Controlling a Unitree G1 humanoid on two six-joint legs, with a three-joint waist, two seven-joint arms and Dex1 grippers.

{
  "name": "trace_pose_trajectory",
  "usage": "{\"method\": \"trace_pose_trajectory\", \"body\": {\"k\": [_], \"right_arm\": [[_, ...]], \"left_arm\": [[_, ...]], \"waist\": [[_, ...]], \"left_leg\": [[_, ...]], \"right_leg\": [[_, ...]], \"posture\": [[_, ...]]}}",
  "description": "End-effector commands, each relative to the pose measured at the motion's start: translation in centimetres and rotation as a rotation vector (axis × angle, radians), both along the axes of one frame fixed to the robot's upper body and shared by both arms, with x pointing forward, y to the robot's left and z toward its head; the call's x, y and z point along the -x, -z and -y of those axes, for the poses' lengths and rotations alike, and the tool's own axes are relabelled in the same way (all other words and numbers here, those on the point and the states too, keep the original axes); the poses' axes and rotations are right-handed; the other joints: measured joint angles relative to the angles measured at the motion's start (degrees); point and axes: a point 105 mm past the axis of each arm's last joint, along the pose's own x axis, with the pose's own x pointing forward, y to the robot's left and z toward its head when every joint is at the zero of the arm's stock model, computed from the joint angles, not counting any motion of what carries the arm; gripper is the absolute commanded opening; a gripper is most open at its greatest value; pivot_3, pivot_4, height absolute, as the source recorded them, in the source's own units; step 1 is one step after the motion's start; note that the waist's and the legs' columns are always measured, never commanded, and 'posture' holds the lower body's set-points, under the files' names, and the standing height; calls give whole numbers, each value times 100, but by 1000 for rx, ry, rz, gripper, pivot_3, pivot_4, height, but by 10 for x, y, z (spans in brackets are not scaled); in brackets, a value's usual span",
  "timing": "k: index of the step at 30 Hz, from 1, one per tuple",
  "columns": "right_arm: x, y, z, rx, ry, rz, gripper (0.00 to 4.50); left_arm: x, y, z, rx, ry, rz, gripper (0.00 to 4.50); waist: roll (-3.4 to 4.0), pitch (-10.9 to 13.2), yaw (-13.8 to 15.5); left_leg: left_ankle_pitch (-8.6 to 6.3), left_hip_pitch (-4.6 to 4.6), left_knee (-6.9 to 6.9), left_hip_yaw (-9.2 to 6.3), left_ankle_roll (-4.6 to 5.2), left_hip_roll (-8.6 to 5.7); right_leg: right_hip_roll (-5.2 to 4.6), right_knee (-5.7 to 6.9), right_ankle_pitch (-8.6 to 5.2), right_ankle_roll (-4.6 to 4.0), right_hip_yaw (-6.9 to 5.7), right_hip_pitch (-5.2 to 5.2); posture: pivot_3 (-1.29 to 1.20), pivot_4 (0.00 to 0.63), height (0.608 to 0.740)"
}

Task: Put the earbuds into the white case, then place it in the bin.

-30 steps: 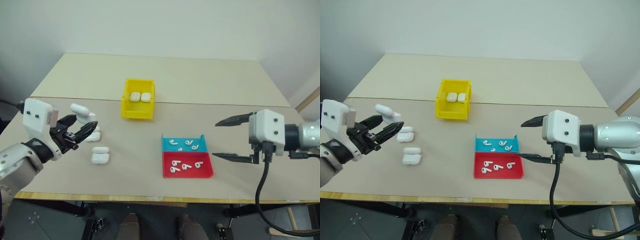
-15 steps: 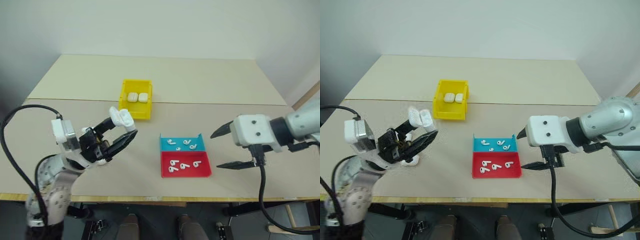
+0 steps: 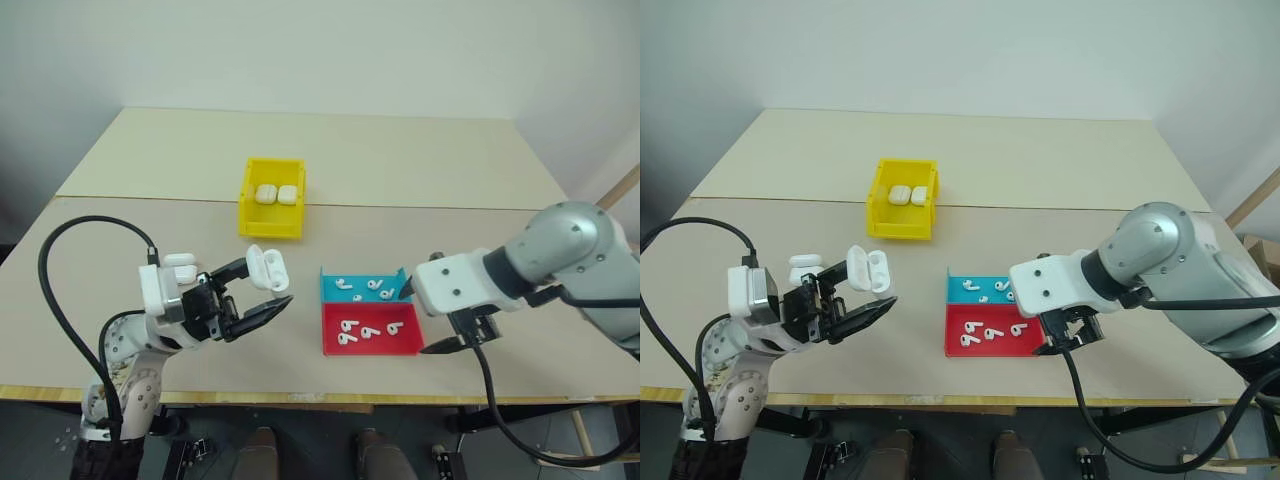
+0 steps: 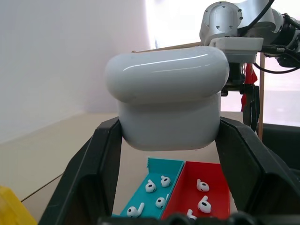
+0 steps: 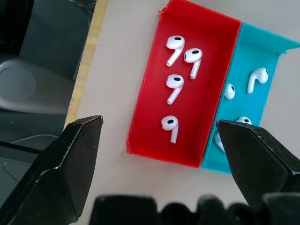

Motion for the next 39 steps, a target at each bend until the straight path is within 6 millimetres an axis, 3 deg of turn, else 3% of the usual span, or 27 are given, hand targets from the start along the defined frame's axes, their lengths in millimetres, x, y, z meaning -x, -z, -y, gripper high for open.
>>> {"method": "trace_pose_trajectory", "body": {"k": [1, 2, 18, 21, 39], "right_arm": [[0, 0, -7, 37, -45, 42, 3647], [-1, 2, -8, 40, -50, 44, 3287], [-15, 30, -20, 122, -124, 73, 3287], [-19, 33, -24, 122, -136, 76, 2741], [-46, 55, -22, 225, -163, 129, 2741]], "left_arm": [[3, 2, 0, -13, -1, 32, 2747], [4, 3, 0, -18, 3, 35, 2747], [5, 9, -1, -68, 33, 36, 2747], [4, 8, -1, -71, 20, 36, 2747], [7, 10, -2, -86, -15, 43, 2747]], "waist": [[0, 0, -1], [0, 0, -1], [1, 0, -6], [1, 0, -7], [1, 0, -12]], "left_leg": [[0, 0, 0, 0, 0, 0], [0, 1, 0, 0, 0, 0], [0, 1, 1, -2, 0, 2], [0, 2, 1, -2, 0, 2], [0, 3, 0, -4, 0, 2]], "right_leg": [[0, 1, 0, 0, 0, -1], [1, 3, 0, 0, 0, -1], [2, 3, 0, 0, -4, 0], [2, 3, 0, -1, -4, 0], [3, 5, 1, -2, -6, 0]], "posture": [[0, 150, 740], [0, 150, 740], [0, 150, 740], [0, 150, 740], [0, 150, 740]]}}
